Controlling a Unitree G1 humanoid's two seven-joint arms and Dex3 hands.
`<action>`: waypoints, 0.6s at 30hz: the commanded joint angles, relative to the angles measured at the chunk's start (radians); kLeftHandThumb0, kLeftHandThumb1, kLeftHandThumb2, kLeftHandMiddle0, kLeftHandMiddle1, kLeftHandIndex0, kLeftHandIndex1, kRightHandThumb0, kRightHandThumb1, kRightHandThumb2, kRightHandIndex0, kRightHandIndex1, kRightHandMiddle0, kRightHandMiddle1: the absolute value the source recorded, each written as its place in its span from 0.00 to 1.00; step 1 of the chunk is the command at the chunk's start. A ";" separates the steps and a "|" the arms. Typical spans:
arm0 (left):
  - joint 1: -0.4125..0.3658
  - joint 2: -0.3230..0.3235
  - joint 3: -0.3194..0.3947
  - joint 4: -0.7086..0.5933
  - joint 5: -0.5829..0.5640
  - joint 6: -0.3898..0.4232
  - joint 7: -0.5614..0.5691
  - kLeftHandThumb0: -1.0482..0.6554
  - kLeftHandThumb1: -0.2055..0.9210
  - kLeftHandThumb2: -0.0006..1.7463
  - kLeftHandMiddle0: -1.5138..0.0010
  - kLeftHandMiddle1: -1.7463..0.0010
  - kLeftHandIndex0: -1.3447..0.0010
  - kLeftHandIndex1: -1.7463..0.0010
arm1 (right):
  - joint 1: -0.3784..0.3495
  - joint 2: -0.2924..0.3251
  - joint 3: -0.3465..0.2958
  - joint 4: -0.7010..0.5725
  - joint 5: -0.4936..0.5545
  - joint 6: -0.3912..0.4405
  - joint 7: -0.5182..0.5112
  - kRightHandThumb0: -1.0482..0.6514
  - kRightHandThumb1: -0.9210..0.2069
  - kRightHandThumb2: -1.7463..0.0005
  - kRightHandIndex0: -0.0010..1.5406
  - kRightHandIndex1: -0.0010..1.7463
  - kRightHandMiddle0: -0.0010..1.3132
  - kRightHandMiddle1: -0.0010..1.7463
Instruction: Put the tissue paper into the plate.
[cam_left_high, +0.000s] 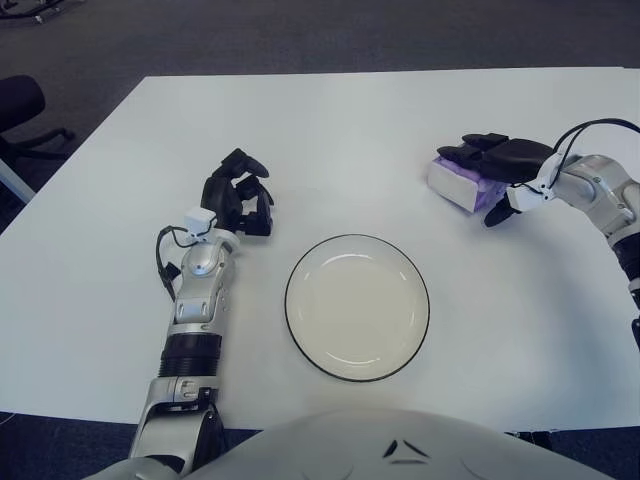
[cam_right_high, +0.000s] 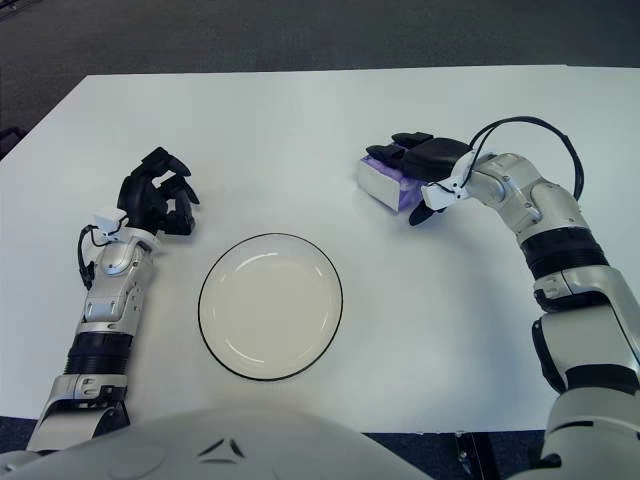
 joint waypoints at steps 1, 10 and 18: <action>0.135 -0.061 -0.014 0.049 0.010 -0.009 0.018 0.61 0.12 1.00 0.41 0.00 0.47 0.03 | 0.027 0.025 0.050 0.078 -0.083 0.008 -0.066 0.09 0.33 0.70 0.00 0.00 0.00 0.08; 0.137 -0.059 -0.017 0.050 0.008 -0.016 0.023 0.61 0.11 1.00 0.41 0.00 0.47 0.03 | 0.009 0.068 0.057 0.207 -0.068 0.003 -0.267 0.67 0.66 0.20 0.03 0.88 0.24 0.94; 0.129 -0.052 -0.017 0.065 0.007 -0.021 0.020 0.61 0.11 1.00 0.41 0.00 0.46 0.03 | 0.032 0.107 -0.007 0.274 0.081 -0.052 -0.282 0.89 0.56 0.23 0.39 0.99 0.56 1.00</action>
